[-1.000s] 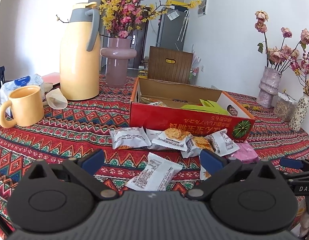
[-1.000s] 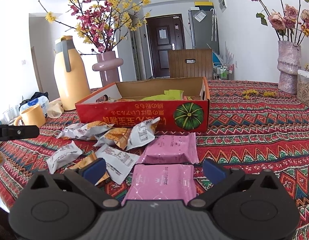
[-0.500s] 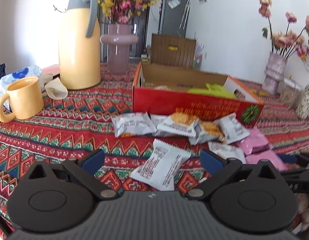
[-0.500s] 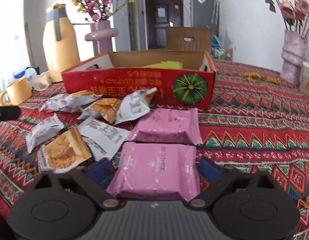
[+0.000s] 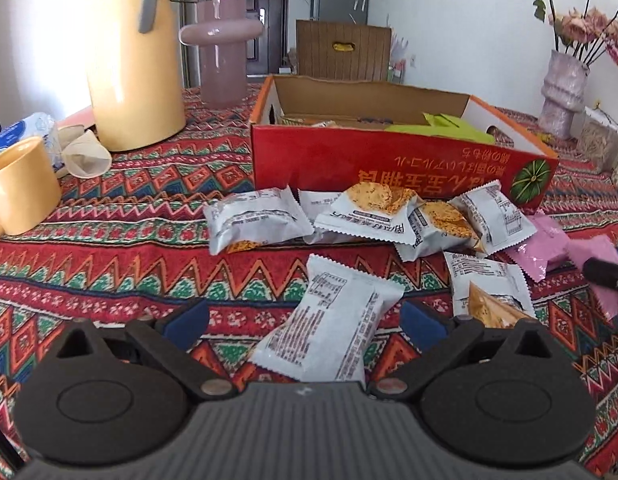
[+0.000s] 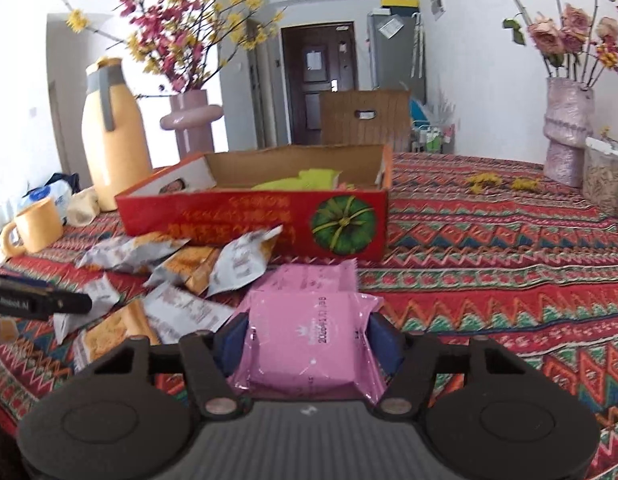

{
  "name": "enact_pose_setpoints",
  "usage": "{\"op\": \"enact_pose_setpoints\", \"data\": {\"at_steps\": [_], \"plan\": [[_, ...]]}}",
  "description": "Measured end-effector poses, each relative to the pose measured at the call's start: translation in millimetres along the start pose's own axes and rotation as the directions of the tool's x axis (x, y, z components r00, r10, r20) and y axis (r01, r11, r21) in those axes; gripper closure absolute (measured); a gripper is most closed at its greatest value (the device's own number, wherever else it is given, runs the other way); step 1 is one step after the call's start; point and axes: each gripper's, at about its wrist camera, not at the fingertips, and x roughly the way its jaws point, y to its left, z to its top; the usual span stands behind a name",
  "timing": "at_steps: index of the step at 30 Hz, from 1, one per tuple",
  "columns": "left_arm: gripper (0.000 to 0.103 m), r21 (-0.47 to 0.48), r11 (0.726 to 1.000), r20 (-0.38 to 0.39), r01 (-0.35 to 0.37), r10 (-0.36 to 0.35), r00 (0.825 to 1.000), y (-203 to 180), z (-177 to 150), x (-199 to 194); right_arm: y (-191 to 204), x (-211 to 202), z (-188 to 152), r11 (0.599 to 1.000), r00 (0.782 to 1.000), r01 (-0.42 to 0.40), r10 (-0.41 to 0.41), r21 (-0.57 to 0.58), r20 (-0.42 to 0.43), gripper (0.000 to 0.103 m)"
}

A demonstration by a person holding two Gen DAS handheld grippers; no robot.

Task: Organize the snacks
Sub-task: 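Grasp a white biscuit packet with the left tool while the right tool holds the pink packet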

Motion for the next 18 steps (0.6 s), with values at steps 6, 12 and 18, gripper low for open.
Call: {"op": "enact_pose_setpoints", "data": {"at_steps": [6,12,18], "plan": [[0.008,0.02,0.999,-0.045,0.035,-0.034,0.998,-4,1,11,-9,3,4,1.0,1.0,0.015,-0.015,0.019,0.014,0.04],[0.045,0.026,0.998,-0.023,0.054,-0.053,0.998,-5,1,7,-7,7,4,1.0,1.0,0.007,-0.007,0.018,0.01,0.04],[0.061,0.019,0.997,-0.007,0.072,-0.072,0.997,-5,0,0,-3,3,4,1.0,1.0,-0.001,0.001,0.012,0.018,0.04]]}}
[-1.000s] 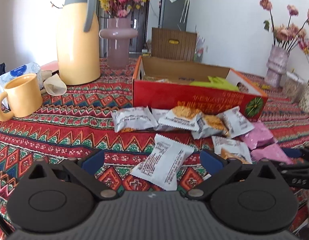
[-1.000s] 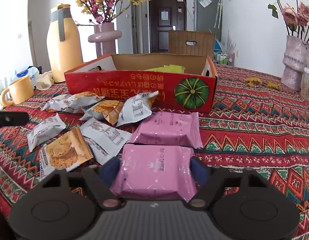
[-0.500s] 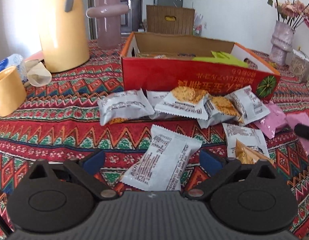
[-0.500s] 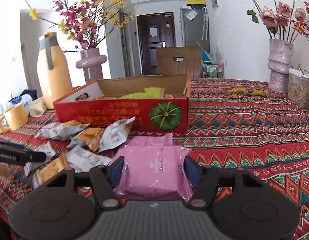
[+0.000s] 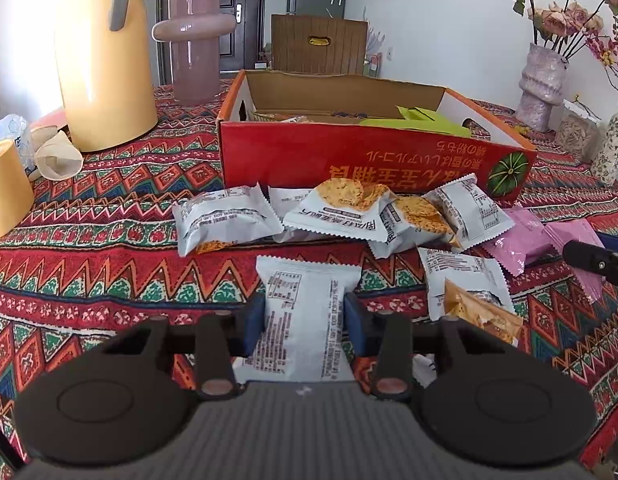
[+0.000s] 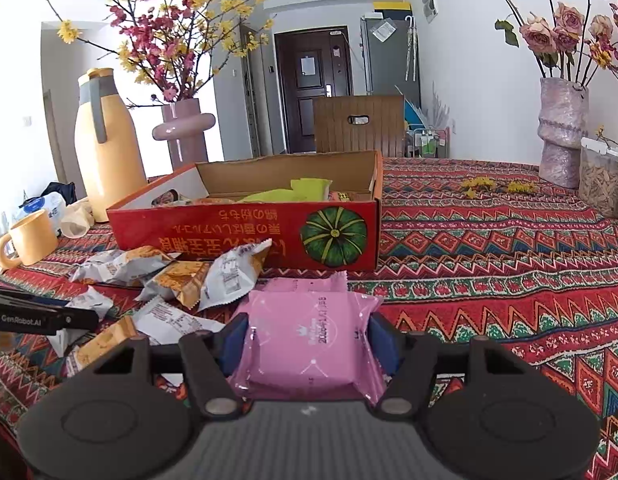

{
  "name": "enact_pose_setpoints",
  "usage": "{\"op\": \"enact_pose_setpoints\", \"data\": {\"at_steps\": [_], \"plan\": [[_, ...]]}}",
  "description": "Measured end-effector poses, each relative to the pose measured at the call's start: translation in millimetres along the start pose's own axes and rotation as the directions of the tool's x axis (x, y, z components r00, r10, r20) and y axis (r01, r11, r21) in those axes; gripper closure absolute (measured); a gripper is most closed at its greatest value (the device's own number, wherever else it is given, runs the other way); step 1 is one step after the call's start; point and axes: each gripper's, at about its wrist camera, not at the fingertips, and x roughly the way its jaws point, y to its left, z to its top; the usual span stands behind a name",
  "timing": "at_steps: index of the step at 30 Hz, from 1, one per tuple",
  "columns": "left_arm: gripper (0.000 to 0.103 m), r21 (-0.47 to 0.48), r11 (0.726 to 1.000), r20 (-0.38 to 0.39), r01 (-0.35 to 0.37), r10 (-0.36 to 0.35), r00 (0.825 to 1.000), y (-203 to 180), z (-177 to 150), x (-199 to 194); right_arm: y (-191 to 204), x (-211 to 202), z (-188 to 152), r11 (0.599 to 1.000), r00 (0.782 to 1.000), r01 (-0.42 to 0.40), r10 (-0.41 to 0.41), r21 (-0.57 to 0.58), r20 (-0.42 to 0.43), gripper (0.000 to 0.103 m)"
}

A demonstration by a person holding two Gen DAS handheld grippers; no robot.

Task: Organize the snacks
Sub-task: 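Grasp a white biscuit packet with the left tool while the right tool holds the pink packet, then carry both packets into the box and open both tools to release them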

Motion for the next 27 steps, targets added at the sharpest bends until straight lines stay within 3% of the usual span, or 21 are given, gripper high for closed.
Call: {"op": "enact_pose_setpoints", "data": {"at_steps": [27], "plan": [[0.061,-0.005,1.0,0.155,0.008,-0.007,0.988,-1,35,-40,9,-17,31,0.999,0.996,-0.001,0.006,-0.048,0.094,0.04]]}}
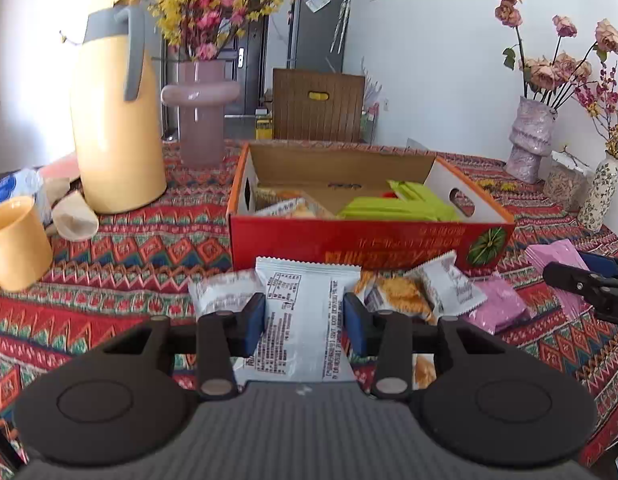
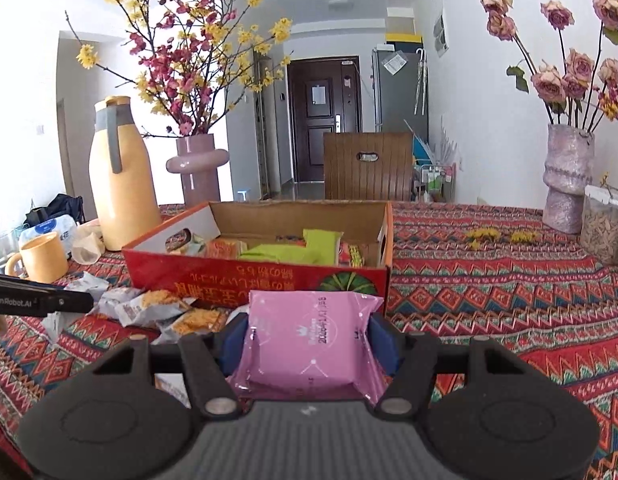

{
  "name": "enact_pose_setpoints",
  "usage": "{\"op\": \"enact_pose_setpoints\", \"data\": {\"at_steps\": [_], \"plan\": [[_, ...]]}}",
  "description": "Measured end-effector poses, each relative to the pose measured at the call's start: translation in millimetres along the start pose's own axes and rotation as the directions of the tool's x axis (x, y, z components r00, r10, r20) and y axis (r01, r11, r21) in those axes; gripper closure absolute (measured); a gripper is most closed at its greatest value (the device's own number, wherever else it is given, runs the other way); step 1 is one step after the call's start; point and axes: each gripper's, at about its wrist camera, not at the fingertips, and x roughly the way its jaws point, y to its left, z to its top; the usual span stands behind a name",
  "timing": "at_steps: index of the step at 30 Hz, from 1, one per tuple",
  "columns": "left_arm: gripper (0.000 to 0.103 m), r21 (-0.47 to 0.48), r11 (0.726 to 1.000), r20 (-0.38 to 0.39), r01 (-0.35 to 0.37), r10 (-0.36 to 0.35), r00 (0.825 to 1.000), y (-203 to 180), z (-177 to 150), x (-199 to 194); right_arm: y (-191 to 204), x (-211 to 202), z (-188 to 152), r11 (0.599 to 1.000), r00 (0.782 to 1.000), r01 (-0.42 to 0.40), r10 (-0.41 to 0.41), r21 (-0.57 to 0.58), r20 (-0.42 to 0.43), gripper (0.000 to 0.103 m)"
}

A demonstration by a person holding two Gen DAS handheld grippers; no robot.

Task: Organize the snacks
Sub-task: 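Carry both packets into the box and open both tools to release them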

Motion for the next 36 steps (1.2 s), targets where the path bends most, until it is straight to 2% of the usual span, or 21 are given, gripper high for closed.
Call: {"op": "enact_pose_setpoints", "data": {"at_steps": [17,36], "plan": [[0.061,0.024,1.0,0.114,-0.016,0.013,0.993,-8,56,2,3,32,46,0.999,0.998,-0.02,0.021,-0.025,0.061,0.04],[0.061,0.007,0.998,0.14,-0.061,0.06,0.988,-16,110,51,3,92,95,0.999,0.996,-0.036,0.039,-0.037,0.086,0.04]]}}
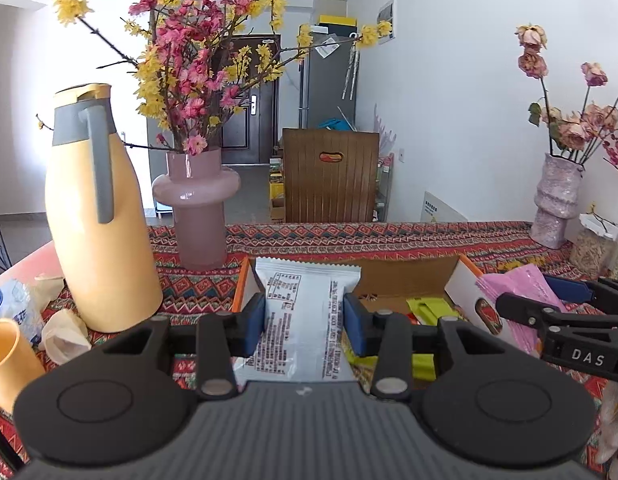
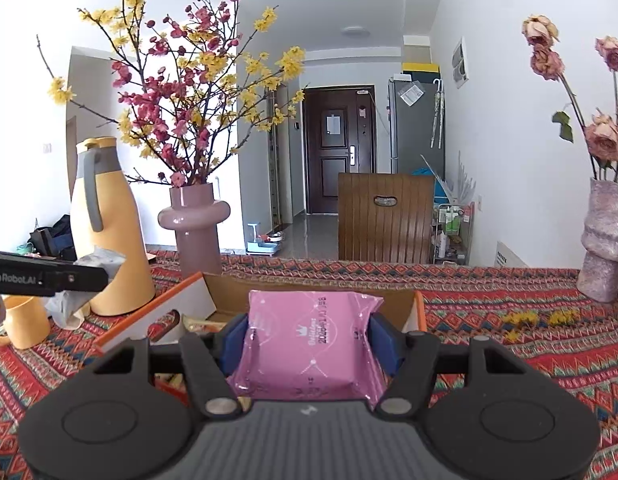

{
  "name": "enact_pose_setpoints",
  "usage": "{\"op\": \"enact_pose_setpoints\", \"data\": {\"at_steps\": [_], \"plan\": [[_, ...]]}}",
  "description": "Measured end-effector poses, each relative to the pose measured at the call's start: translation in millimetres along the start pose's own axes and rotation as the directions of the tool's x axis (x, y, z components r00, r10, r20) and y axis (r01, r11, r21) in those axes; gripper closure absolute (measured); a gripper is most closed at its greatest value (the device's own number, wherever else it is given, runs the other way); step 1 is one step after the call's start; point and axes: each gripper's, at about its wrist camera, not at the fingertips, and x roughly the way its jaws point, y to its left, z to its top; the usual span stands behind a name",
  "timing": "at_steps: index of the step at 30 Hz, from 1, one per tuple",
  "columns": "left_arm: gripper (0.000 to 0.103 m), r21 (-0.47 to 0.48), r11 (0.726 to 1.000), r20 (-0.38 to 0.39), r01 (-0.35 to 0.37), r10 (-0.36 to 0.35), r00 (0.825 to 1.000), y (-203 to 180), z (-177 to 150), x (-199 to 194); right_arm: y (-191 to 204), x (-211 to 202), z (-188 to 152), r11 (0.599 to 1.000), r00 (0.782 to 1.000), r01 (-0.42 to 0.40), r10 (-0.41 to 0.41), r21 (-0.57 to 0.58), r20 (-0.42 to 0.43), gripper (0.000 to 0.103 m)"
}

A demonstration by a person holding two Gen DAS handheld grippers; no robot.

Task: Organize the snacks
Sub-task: 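Carry both packets into the box and open both tools to release them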

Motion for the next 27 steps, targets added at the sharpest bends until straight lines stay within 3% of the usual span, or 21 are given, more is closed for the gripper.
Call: {"op": "enact_pose_setpoints", "data": {"at_steps": [6,10,15,27], "plan": [[0.061,-0.01,1.0,0.011,-0.022,0.022,1.0,-3,8,28,2,25,12,1.0,1.0,0.007,-0.007,0.002,0.016,0.04],[0.061,-0.03,0.999,0.021,-0.038,0.039,0.999,5,-1,48,-1,42,0,1.0,0.999,0.03,-0.03,-0.005,-0.029,0.04],[0.061,-0.048,0.997,-0.033,-0.063,0.062,0.998,17,-16,75,-1,55,-9,0.999,0.998,0.031,-0.032,-0.009,-0.052,0.04],[0.06,-0.055,0.997,-0.057,-0.056,0.053,0.997,20,-21,89,0,79,-22,1.0,0.996,0.015,-0.014,0.009,-0.083,0.037]]}}
